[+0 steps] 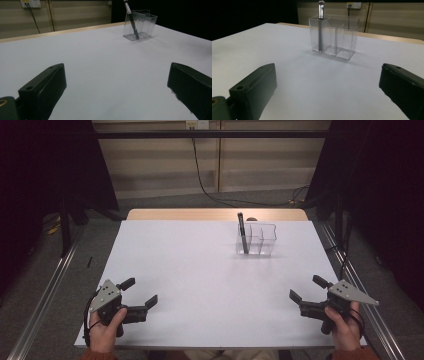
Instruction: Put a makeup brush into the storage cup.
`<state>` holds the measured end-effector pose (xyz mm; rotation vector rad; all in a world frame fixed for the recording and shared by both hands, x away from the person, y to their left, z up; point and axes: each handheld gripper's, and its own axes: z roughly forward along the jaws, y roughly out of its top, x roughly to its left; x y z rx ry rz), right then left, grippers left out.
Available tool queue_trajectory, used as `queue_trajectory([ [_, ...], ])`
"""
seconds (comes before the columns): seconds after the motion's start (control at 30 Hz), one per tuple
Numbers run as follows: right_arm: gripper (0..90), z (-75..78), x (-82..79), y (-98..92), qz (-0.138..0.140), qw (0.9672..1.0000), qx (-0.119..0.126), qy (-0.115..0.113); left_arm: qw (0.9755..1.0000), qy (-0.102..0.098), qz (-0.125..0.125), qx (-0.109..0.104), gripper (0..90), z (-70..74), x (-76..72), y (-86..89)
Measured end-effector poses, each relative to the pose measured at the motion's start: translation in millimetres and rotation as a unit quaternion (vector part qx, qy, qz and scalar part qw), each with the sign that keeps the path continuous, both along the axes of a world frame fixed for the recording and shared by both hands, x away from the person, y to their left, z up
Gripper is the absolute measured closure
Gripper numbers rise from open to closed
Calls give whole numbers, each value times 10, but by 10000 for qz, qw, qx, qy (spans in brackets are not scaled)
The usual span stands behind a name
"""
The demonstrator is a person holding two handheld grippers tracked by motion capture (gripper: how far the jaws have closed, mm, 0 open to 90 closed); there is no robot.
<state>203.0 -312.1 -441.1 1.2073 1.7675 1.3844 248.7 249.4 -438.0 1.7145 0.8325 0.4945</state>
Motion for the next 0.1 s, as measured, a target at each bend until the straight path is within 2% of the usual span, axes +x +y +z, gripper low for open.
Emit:
queue_trajectory([
  [0.1, 7, -3, 8, 15, 39, 10000, -10, 16, 10000, 21, 11, -9, 20, -4, 8, 7],
])
